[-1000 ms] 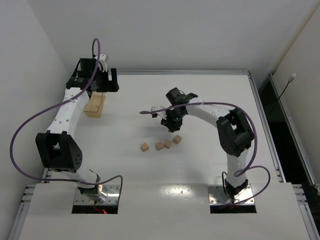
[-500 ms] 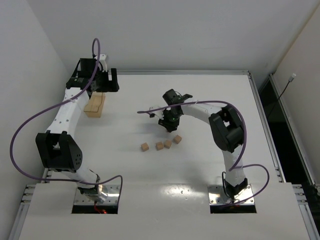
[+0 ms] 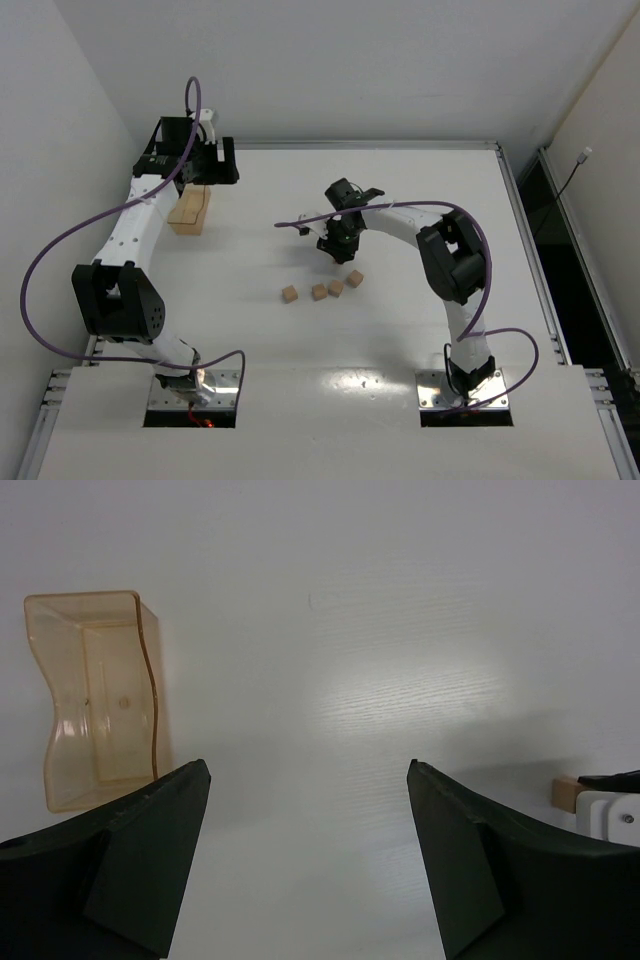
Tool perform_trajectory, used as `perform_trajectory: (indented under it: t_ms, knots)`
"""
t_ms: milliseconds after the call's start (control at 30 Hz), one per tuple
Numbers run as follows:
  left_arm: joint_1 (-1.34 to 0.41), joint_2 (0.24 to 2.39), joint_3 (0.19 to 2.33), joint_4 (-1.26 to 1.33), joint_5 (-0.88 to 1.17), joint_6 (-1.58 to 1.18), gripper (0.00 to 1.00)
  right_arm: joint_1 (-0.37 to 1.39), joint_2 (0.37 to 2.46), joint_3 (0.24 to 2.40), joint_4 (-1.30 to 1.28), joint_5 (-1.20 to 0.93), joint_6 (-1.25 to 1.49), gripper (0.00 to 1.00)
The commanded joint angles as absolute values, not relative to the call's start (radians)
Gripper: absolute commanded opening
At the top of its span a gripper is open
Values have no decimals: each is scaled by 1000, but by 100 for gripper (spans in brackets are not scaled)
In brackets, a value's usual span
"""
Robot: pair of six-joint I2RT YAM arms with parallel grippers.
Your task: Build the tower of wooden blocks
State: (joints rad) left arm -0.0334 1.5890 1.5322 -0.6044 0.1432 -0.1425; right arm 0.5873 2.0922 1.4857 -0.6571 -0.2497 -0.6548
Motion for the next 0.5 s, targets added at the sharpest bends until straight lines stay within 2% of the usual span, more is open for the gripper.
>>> perform_trajectory:
  t_ms: [0, 367, 467]
  knots:
    - [-31, 1588, 1555, -591, 161, -143, 78, 595, 2108, 1514, -658, -253, -687, 20]
    - [-31, 1588, 1555, -591, 179, -143, 78, 604, 2118, 1534, -709, -242, -770, 16]
    - [-31, 1588, 1555, -591, 179, -143, 78, 604, 2129, 1546, -721, -242, -770, 21]
